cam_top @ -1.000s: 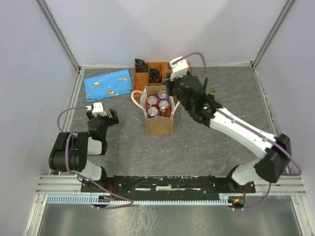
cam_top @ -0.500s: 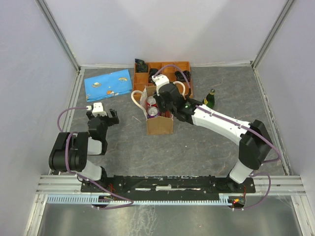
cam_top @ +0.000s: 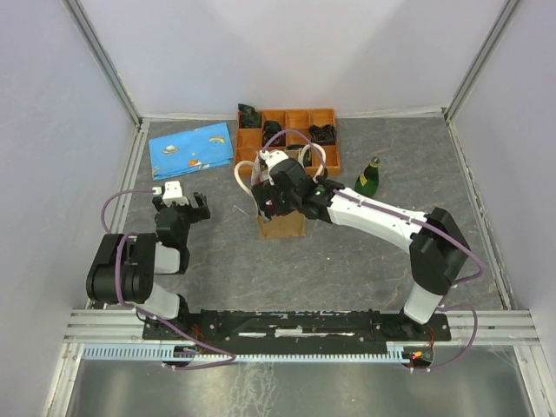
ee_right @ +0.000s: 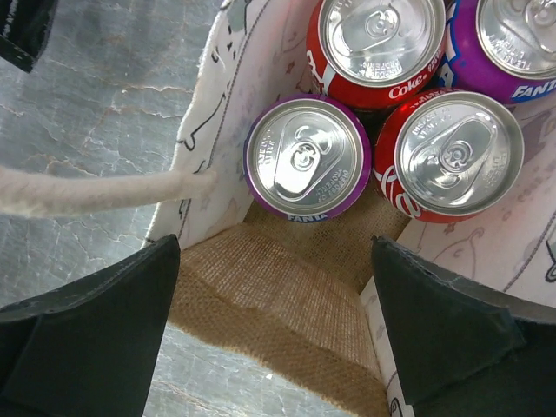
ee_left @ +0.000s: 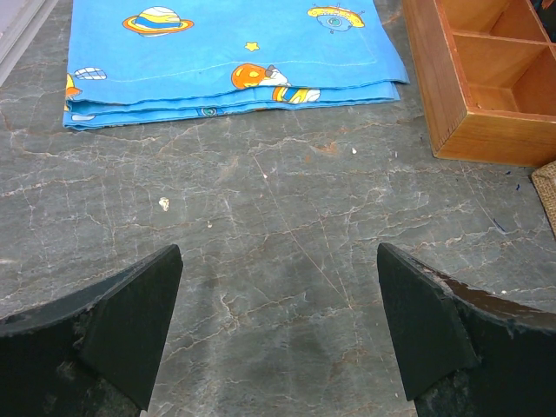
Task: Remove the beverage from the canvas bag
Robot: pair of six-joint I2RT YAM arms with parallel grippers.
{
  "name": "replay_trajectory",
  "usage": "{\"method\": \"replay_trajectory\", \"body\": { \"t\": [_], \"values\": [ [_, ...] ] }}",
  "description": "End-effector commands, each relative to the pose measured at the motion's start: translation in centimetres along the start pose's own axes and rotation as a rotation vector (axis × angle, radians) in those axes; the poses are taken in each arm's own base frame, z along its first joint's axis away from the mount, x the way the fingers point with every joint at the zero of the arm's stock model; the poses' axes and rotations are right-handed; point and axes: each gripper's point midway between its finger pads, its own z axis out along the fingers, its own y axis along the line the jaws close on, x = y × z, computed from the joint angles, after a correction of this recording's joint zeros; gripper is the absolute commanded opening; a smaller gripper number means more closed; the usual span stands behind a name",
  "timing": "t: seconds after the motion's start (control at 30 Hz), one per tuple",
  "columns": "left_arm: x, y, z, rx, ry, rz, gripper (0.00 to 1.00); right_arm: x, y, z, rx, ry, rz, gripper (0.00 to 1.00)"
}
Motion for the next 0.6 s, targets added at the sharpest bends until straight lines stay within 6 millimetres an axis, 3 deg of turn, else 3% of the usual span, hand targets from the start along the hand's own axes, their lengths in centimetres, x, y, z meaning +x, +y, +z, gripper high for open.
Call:
{"method": "replay_trajectory", "body": {
  "t": [0.0, 0.17, 0.57],
  "values": [
    [-1.6, -0.3, 0.7, 0.018, -0.05, 0.046, 0.99, 1.1, 0.7, 0.5, -0.009, 0.074, -0.001, 0.99],
    [-1.6, -0.3, 0.7, 0.019, -0.05, 0.046, 0.99, 2.0, 0.5, 1.8, 0.007, 0.109, -0.002, 0.99],
    [-1.5, -0.3, 0.7, 0.02, -0.049, 0.046, 0.99, 1.4, 0.4, 4.5, 0.041, 0.071, 0.023, 0.97]
  ]
}}
